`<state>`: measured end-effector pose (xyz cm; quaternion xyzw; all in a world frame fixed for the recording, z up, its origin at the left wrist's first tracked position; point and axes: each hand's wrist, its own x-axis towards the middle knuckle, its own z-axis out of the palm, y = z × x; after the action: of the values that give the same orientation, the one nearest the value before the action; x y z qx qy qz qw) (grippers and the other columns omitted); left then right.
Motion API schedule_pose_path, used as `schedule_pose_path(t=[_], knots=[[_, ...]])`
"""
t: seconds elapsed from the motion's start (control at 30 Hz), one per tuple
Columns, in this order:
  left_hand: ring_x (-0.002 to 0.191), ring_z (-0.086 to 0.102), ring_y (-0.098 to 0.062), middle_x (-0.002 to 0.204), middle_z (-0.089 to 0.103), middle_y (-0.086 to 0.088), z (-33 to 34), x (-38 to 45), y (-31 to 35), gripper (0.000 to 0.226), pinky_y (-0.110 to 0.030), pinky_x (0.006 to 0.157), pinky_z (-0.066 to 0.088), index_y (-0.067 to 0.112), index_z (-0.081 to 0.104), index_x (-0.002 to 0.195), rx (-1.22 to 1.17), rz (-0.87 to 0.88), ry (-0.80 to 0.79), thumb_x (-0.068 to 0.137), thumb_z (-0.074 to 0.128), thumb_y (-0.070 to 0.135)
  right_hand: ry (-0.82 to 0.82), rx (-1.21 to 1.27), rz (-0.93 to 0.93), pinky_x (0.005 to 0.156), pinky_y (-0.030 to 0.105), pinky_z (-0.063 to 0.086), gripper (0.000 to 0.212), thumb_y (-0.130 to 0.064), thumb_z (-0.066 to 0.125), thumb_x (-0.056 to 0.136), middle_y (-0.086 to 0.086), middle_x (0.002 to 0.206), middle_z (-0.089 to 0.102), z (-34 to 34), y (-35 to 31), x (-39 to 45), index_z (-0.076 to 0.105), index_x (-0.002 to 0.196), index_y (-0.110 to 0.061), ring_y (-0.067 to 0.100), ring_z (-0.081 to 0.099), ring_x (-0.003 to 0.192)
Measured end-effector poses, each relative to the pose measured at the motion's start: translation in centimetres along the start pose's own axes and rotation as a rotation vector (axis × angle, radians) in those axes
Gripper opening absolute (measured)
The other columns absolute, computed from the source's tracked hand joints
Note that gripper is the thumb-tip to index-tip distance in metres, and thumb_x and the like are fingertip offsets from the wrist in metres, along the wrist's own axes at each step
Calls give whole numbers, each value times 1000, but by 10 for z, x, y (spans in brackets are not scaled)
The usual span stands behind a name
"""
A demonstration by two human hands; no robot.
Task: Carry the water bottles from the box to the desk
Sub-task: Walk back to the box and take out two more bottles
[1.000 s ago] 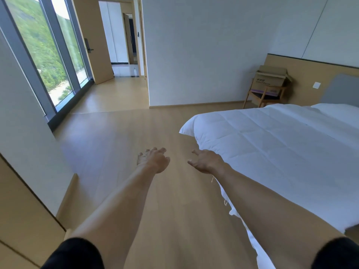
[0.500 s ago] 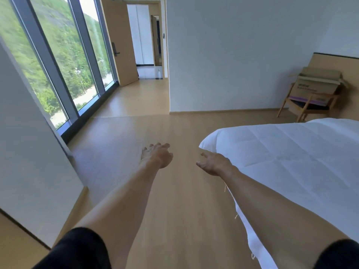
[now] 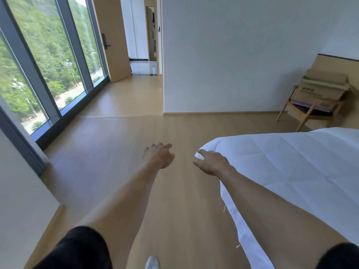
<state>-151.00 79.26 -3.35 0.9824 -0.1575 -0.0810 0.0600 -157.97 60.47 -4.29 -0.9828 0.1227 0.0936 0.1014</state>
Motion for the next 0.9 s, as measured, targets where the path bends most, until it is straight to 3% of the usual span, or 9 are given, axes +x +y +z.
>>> schedule_pose_path(t=[0.43,0.9], knots=[[144,34,-25,158,37,1,-54,278,-34,55,-42,115,26,37,31,155,12,174,23,101,38,44,14,-3,101,111,41,37,60,-55,39,101,2,154,44,-67,-38,245,30,155,-30,29,37,142],[144,34,-25,158,38,1,-71,480,-53,54,-41,117,26,36,32,155,21,173,7,102,38,41,11,-13,137,106,39,37,60,-58,39,98,4,151,49,-90,-36,459,34,152,-31,29,43,137]])
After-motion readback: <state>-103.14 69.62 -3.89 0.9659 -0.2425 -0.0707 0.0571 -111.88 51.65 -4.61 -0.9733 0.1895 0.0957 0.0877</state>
